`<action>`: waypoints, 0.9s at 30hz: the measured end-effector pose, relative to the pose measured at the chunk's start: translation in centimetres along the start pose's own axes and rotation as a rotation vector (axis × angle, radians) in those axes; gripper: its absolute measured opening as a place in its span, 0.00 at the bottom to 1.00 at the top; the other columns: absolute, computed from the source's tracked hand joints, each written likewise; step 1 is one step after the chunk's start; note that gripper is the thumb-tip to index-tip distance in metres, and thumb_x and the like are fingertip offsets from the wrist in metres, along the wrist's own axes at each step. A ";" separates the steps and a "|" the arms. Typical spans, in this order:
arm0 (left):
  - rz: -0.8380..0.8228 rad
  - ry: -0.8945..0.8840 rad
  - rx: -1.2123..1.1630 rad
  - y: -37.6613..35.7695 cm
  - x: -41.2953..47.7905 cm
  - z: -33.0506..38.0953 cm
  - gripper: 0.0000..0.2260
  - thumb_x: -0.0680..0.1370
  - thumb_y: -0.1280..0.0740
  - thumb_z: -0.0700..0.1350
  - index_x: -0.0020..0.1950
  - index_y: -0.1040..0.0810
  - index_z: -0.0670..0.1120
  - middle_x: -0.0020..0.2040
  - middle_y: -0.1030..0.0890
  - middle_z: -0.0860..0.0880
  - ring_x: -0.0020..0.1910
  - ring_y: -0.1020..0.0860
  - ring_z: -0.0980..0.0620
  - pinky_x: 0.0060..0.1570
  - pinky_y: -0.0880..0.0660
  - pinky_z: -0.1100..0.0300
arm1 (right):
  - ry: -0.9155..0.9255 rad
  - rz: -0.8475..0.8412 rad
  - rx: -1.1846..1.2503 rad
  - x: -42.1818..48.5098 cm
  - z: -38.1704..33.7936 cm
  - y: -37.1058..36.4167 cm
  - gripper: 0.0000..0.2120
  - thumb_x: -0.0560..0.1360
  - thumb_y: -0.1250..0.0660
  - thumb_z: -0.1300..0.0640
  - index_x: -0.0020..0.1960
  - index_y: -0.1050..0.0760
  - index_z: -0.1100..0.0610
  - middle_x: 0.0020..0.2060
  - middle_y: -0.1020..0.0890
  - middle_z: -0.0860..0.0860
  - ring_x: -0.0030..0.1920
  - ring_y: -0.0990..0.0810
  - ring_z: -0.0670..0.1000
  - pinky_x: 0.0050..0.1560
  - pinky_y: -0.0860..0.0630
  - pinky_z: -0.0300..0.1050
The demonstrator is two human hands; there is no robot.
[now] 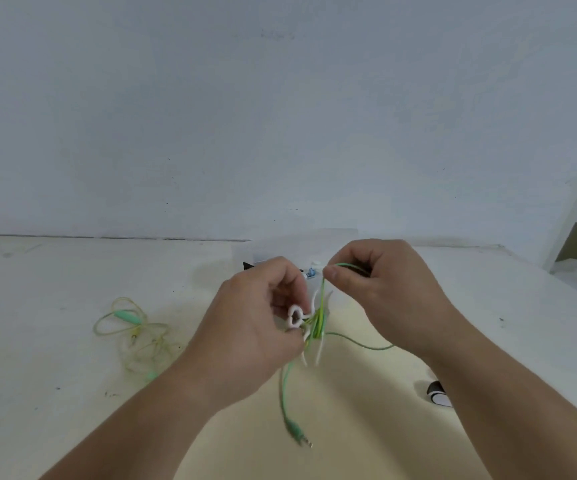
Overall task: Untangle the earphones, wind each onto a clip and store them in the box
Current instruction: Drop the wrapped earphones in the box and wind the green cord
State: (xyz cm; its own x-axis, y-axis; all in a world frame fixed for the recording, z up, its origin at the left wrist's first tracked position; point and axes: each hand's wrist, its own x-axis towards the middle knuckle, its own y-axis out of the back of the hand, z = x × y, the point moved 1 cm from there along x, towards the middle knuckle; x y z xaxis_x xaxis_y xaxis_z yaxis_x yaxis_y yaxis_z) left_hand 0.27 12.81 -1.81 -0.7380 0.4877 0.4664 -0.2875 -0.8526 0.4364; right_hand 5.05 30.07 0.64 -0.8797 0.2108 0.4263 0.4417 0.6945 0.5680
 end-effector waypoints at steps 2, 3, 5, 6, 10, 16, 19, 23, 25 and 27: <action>0.011 0.023 -0.122 0.0 0.1 0.2 0.17 0.65 0.29 0.26 0.39 0.23 0.48 0.38 0.17 0.48 0.38 0.18 0.48 0.47 0.19 0.49 | -0.075 0.009 0.062 0.2 0.4 0.1 0.11 0.77 0.30 0.56 0.36 0.21 0.52 0.19 0.31 0.41 0.22 0.34 0.43 0.24 0.39 0.30; 0.016 0.029 -0.186 0.0 0.1 0.3 0.16 0.64 0.28 0.26 0.39 0.23 0.47 0.38 0.17 0.47 0.38 0.18 0.48 0.47 0.20 0.51 | -0.110 -0.008 0.088 0.2 0.6 0.0 0.12 0.78 0.31 0.55 0.36 0.20 0.52 0.19 0.33 0.42 0.21 0.37 0.43 0.23 0.41 0.31; 0.044 0.035 -0.296 0.1 0.2 0.6 0.14 0.62 0.27 0.29 0.38 0.24 0.47 0.38 0.17 0.48 0.37 0.19 0.48 0.44 0.20 0.54 | -0.151 -0.067 0.083 0.0 0.9 -0.1 0.14 0.79 0.33 0.53 0.35 0.21 0.50 0.22 0.35 0.43 0.23 0.39 0.46 0.23 0.41 0.35; 0.067 0.044 -0.343 0.3 0.3 0.7 0.14 0.60 0.27 0.31 0.37 0.24 0.48 0.38 0.17 0.48 0.37 0.20 0.49 0.43 0.21 0.56 | -0.159 -0.108 0.064 -0.1 0.9 -0.3 0.15 0.80 0.34 0.53 0.34 0.21 0.49 0.24 0.34 0.46 0.25 0.39 0.48 0.24 0.41 0.36; 0.190 0.095 -0.488 0.7 0.4 0.8 0.16 0.55 0.25 0.35 0.34 0.23 0.54 0.38 0.17 0.49 0.38 0.18 0.51 0.41 0.22 0.60 | -0.127 -0.384 0.147 -0.6 0.3 -1.5 0.18 0.83 0.39 0.53 0.35 0.23 0.52 0.28 0.35 0.49 0.28 0.40 0.49 0.27 0.42 0.41; 0.429 0.179 -0.345 1.3 0.8 -0.5 0.17 0.65 0.27 0.25 0.41 0.25 0.45 0.36 0.17 0.52 0.35 0.18 0.55 0.39 0.24 0.63 | -0.093 -0.609 0.238 -1.3 -0.1 -2.1 0.13 0.83 0.39 0.58 0.46 0.20 0.62 0.27 0.32 0.46 0.28 0.37 0.46 0.30 0.38 0.37; 0.474 0.142 -0.227 1.7 1.0 -0.8 0.16 0.66 0.27 0.24 0.41 0.25 0.44 0.37 0.17 0.50 0.35 0.18 0.55 0.36 0.23 0.68 | -0.076 -0.641 0.226 -1.4 -0.5 -1.6 0.11 0.82 0.36 0.58 0.46 0.19 0.63 0.26 0.31 0.47 0.29 0.35 0.47 0.32 0.35 0.38; 0.467 0.045 -0.015 1.3 0.6 -0.5 0.17 0.66 0.27 0.28 0.39 0.25 0.50 0.38 0.17 0.51 0.38 0.18 0.54 0.43 0.20 0.59 | -0.049 -0.643 0.232 -1.4 -0.7 -0.7 0.10 0.81 0.34 0.60 0.46 0.20 0.67 0.28 0.27 0.50 0.31 0.29 0.48 0.38 0.28 0.42; 0.448 -0.004 0.090 1.1 0.4 -0.3 0.17 0.66 0.27 0.30 0.39 0.25 0.51 0.38 0.18 0.55 0.38 0.19 0.56 0.43 0.21 0.58 | -0.063 -0.625 0.250 -1.2 -0.6 -0.4 0.08 0.79 0.34 0.64 0.46 0.21 0.70 0.27 0.24 0.47 0.30 0.24 0.44 0.39 0.26 0.36; 0.411 -0.043 0.184 1.0 0.2 -0.1 0.17 0.66 0.28 0.30 0.39 0.25 0.52 0.38 0.19 0.56 0.39 0.20 0.57 0.40 0.23 0.60 | -0.046 -0.608 0.249 -1.2 -0.8 -0.1 0.07 0.79 0.34 0.67 0.44 0.20 0.67 0.28 0.22 0.45 0.31 0.23 0.43 0.39 0.26 0.34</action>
State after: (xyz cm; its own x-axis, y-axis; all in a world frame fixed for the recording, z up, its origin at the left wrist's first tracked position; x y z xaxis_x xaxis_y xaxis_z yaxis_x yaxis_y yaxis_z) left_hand -0.24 12.08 -1.38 -0.7413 0.1261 0.6592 0.1406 -0.9312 0.3363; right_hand 6.17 29.24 0.62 -0.9685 -0.2446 0.0473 -0.1860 0.8364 0.5156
